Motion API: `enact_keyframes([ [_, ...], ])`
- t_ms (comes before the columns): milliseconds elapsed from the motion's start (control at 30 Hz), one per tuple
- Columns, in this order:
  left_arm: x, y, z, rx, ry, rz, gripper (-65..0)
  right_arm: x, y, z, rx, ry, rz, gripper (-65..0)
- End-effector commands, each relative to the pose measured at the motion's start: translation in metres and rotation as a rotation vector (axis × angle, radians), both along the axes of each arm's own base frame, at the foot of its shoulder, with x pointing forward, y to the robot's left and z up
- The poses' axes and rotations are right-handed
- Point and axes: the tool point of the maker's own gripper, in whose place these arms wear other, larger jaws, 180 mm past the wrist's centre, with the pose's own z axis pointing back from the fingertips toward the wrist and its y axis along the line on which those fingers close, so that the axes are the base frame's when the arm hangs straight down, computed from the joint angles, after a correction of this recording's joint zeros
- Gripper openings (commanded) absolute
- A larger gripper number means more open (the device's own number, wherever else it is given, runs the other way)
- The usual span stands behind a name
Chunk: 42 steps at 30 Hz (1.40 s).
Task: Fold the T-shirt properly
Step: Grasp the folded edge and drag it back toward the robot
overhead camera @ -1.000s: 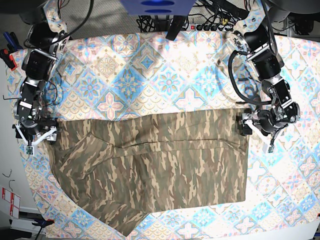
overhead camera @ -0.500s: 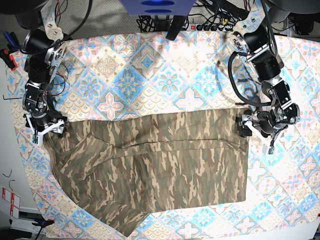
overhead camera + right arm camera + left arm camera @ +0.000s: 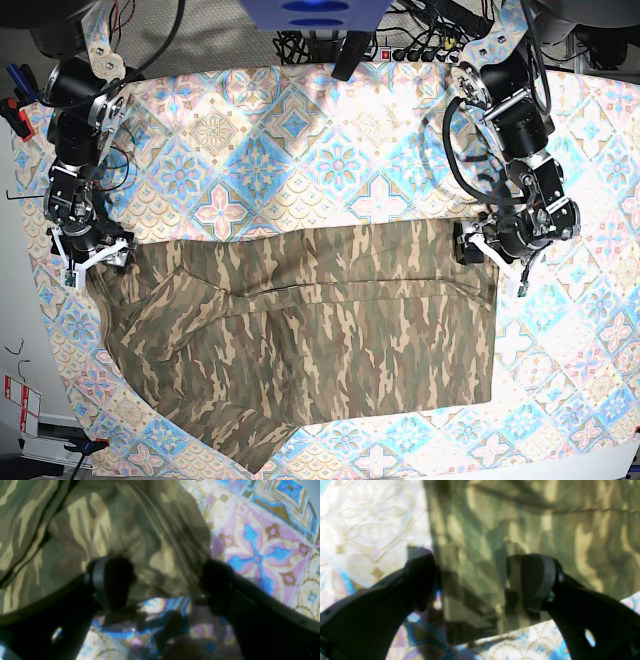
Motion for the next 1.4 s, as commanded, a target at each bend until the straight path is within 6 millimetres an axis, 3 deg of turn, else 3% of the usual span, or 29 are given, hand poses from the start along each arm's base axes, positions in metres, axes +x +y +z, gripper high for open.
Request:
enact_keyframes([
  [0,-0.001,-0.01,-0.002,-0.007,0.019,-0.023,-12.9,-0.008,0.009,-0.01,0.021,0.081,0.043,-15.6],
  [100,-0.009,-0.02,-0.01,-0.014,0.051,-0.038,-13.0,-0.011,0.019,-0.014,0.038,0.117,0.092,-19.8],
  [200,-0.017,-0.033,-0.017,-0.021,0.092,-0.065,-17.3,-0.013,0.027,-0.017,0.037,0.14,0.14,-30.7],
  [400,-0.03,-0.058,-0.029,0.012,0.137,-0.184,-54.8,-0.02,0.034,-0.024,0.024,0.199,0.181,-53.5],
  [500,-0.038,-0.058,-0.034,0.01,0.155,-0.181,-64.9,-0.027,0.035,-0.029,0.025,0.232,0.183,-61.4],
  [633,-0.056,-0.058,-0.045,0.009,0.19,-0.183,-64.7,-0.03,0.033,-0.031,0.024,0.249,0.183,-63.3],
  [700,-0.066,-0.057,-0.05,0.006,0.205,-0.181,-64.7,-0.05,0.032,-0.042,0.029,0.281,0.178,-63.4],
  [767,-0.072,-0.056,-0.052,0.01,0.207,-0.179,-64.7,-0.056,0.028,-0.04,0.002,0.273,0.184,-63.4],
  [900,-0.074,-0.045,-0.029,0.091,0.121,-0.173,-64.5,-0.065,0.008,-0.017,-0.1,0.199,0.189,-63.0],
  [1000,-0.079,-0.039,-0.011,0.157,0.095,-0.18,-64.3,-0.083,-0.006,-0.001,-0.173,0.23,0.185,-62.0],
  [1133,-0.092,-0.034,-0.008,0.19,0.108,-0.185,-64.2,-0.088,0.004,0.014,-0.218,0.221,0.208,-61.9],
  [1367,-0.129,-0.025,-0.011,0.232,0.142,-0.191,-64.2,-0.124,0.019,0.003,-0.198,0.285,0.261,-61.9],
])
